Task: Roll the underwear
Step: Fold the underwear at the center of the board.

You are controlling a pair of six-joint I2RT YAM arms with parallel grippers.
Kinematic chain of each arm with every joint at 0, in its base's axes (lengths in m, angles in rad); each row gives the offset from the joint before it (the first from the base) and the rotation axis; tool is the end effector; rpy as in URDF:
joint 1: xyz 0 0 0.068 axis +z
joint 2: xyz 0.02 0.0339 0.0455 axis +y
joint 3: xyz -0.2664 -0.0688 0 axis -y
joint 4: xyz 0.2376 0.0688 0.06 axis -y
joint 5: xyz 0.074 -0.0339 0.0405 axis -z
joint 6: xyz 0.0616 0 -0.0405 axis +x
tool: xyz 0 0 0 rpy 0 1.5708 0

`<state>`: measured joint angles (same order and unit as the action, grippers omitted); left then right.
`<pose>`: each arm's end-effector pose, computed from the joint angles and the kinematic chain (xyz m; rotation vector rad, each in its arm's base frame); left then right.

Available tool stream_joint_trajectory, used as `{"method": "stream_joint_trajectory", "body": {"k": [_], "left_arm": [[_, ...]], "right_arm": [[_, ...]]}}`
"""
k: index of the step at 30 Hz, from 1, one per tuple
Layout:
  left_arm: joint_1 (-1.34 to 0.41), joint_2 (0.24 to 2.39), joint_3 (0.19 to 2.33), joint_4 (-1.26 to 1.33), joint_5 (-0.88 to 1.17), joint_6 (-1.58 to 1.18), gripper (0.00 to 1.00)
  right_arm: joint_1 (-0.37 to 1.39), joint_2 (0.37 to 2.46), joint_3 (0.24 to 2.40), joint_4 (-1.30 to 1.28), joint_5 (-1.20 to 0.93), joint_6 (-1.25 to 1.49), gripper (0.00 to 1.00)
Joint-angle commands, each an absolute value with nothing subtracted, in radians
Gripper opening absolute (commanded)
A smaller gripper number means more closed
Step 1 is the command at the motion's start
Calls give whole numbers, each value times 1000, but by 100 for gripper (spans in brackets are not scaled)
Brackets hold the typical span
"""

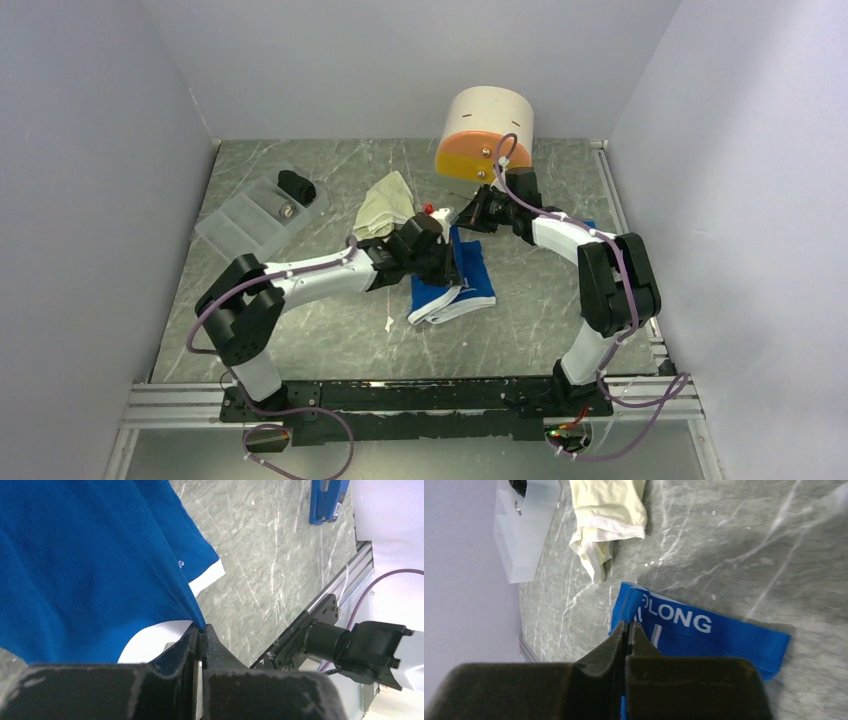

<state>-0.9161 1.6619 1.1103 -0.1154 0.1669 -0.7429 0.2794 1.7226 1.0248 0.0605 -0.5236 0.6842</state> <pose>0.2257 -0.3108 0.2220 0.3117 2.4376 -1.0178 0.3599 0.1353 0.1944 0.1592 2.3307 1.0903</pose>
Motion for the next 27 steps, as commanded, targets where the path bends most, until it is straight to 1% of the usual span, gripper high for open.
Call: {"method": "stream_joint_trajectory", "body": {"k": [1, 10, 21, 24, 27], "left_arm": [[-939, 1725, 1189, -79, 167, -761, 5], [-957, 1840, 1284, -53, 226, -759, 5], [-960, 1938, 1368, -71, 247, -747, 5], [-960, 1958, 1367, -52, 252, -750, 7], [-966, 1982, 1384, -57, 260, -745, 10]], "right_arm": [[252, 1719, 1025, 34, -516, 615, 0], [234, 1751, 1046, -74, -420, 530, 0], [232, 1748, 1042, -111, -323, 479, 2], [232, 1751, 1043, -119, -297, 473, 3], [231, 1756, 1039, -121, -285, 480, 5]]}}
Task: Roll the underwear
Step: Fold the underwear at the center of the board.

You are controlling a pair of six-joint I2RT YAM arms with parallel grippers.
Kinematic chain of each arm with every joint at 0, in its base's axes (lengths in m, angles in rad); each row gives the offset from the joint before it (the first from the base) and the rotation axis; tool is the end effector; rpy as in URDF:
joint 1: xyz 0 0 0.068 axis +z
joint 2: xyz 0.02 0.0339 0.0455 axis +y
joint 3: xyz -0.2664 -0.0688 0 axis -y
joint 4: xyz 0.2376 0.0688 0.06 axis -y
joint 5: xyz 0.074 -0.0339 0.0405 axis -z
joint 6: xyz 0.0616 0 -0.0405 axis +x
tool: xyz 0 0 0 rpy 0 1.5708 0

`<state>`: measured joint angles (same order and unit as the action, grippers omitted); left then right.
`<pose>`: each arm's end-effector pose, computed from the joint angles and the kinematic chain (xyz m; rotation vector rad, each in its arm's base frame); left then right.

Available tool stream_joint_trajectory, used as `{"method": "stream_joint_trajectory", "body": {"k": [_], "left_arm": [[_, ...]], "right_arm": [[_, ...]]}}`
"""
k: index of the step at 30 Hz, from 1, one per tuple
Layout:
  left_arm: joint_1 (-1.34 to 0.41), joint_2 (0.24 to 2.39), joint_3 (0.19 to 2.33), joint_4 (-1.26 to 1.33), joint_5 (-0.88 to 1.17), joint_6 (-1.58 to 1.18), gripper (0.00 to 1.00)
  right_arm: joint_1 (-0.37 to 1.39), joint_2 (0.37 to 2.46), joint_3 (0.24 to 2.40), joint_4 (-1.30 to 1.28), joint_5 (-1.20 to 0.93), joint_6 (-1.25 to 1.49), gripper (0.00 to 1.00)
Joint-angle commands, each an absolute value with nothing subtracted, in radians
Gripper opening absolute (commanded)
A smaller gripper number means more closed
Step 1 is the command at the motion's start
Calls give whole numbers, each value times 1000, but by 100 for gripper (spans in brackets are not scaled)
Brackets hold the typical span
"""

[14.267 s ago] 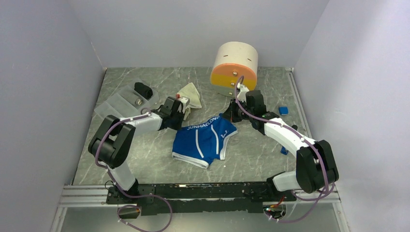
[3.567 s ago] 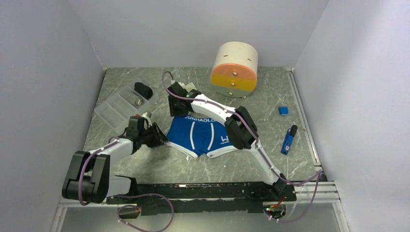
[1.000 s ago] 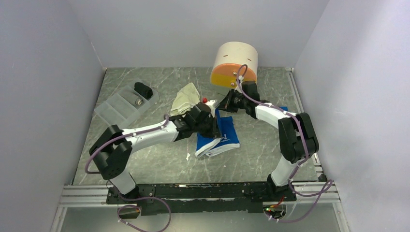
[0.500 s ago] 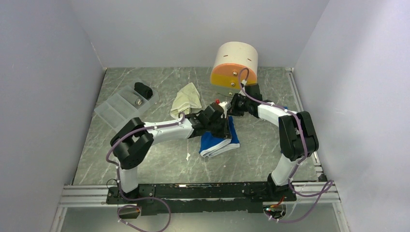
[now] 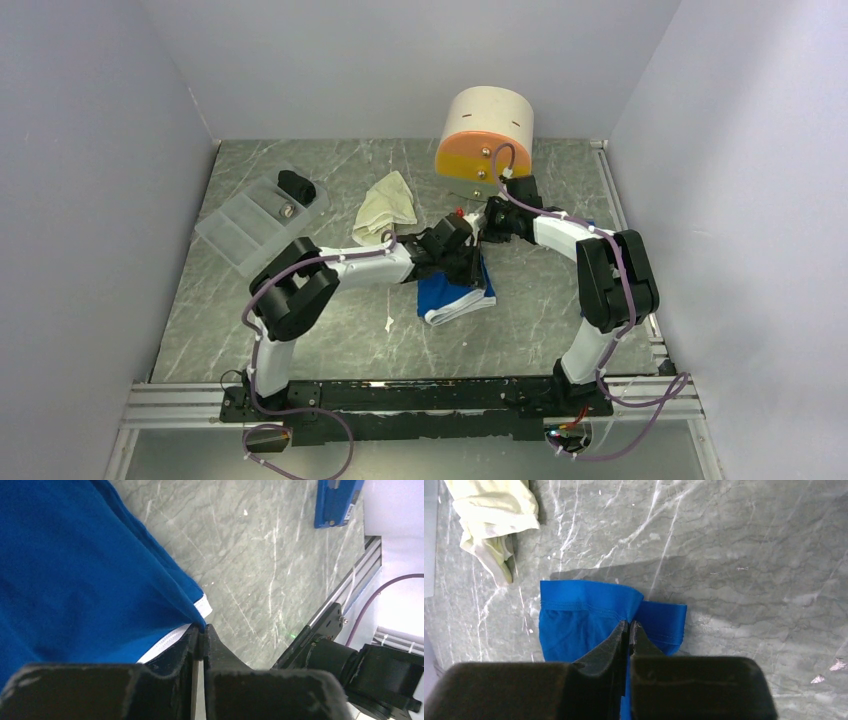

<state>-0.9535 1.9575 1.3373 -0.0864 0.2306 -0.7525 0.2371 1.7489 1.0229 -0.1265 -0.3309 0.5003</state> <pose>0.2493 -0.3756 0.1840 0.3880 2.5022 -1.0709 0.3567 0.1068 0.1632 0.1721 2.4902 0.7251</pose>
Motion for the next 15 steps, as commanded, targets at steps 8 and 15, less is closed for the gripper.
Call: {"method": "stream_joint_trajectory", "body": {"k": [8, 15], "left_arm": [[-968, 2020, 1397, -7, 261, -757, 22], [-966, 2021, 1420, 43, 309, -763, 52]], "right_arm": [[232, 1764, 1057, -153, -277, 465, 21], [231, 1673, 1046, -209, -222, 444, 43]]}}
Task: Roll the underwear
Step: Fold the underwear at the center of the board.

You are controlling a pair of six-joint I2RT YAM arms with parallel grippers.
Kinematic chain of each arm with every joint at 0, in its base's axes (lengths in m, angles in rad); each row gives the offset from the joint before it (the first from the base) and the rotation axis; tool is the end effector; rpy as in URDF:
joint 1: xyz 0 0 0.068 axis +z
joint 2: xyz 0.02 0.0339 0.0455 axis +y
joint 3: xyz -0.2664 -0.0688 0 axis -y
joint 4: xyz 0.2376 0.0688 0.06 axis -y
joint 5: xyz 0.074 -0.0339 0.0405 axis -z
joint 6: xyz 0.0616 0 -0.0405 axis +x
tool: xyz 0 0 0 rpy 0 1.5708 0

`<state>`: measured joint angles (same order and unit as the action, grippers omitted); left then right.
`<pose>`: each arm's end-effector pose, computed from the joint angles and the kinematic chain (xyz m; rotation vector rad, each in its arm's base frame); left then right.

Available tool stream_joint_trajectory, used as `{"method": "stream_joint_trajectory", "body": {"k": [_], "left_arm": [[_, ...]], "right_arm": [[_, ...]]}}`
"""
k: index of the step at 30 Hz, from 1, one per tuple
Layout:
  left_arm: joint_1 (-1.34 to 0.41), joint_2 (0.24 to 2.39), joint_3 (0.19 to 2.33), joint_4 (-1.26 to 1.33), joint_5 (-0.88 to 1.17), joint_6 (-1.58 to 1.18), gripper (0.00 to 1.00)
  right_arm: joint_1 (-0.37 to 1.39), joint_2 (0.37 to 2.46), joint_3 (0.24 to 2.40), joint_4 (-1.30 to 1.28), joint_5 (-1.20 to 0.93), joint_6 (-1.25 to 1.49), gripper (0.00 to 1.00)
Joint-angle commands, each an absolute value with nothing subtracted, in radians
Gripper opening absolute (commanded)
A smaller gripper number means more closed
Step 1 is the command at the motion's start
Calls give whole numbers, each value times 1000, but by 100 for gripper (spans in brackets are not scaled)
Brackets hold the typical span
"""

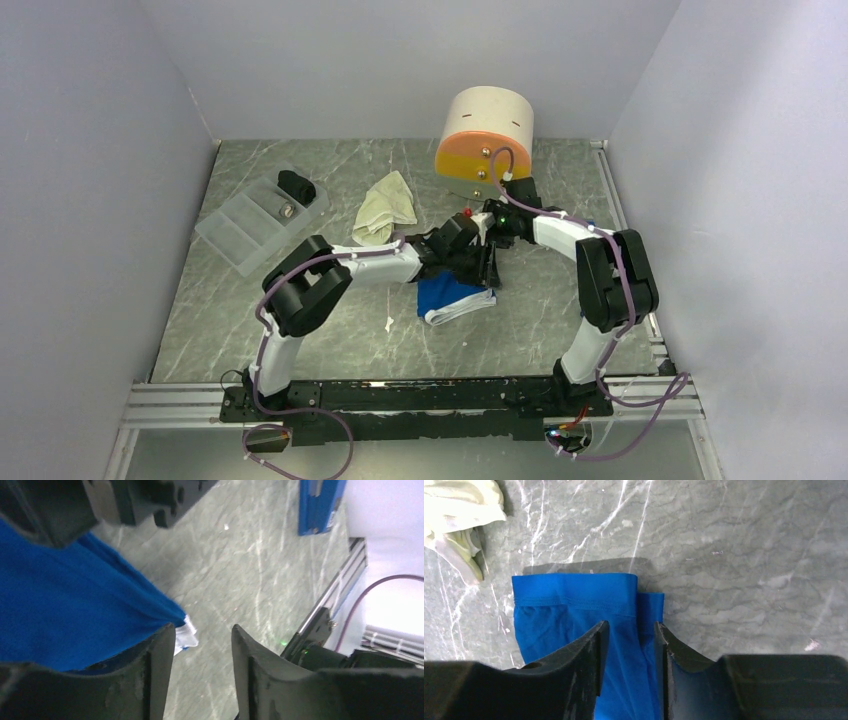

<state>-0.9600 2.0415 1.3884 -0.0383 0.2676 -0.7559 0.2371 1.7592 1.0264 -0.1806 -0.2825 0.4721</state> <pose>0.2555 -0.3933 0.1691 0.4167 2.4984 -1.1221 0.3537 0.1031 0.1554 0.1759 2.5436 0.6412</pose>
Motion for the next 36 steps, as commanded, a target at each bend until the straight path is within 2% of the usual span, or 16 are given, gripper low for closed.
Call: {"method": "stream_joint_trajectory", "body": {"k": [1, 4, 7, 9, 16, 20, 24, 27, 33, 35, 36], "left_arm": [[-967, 2009, 1412, 44, 309, -764, 56], [-965, 1963, 1392, 26, 312, -753, 63], [-965, 1887, 1334, 6, 303, -726, 65], [-964, 1816, 1263, 15, 284, -727, 65], [-955, 1573, 1059, -108, 113, -708, 69], [-943, 1497, 980, -181, 16, -711, 72], [-917, 1441, 886, -163, 3, -748, 74], [-893, 1412, 834, -147, 9, -762, 75], [-859, 1392, 784, -117, 38, -781, 75], [-854, 1388, 774, -112, 35, -785, 75], [-852, 1387, 769, -108, 36, -787, 75]], "right_arm": [[230, 1662, 1047, -224, -209, 443, 43], [230, 1630, 1040, -258, -177, 442, 45], [226, 1595, 1024, -295, -112, 449, 52], [212, 1574, 1008, -312, -115, 457, 52], [204, 1498, 878, -249, -347, 510, 52], [204, 1444, 791, -244, -404, 533, 54], [204, 1403, 743, -262, -434, 529, 54], [204, 1398, 727, -283, -428, 511, 50], [204, 1392, 727, -327, -427, 486, 24], [205, 1387, 731, -348, -410, 482, 26], [204, 1385, 732, -355, -404, 478, 32]]}}
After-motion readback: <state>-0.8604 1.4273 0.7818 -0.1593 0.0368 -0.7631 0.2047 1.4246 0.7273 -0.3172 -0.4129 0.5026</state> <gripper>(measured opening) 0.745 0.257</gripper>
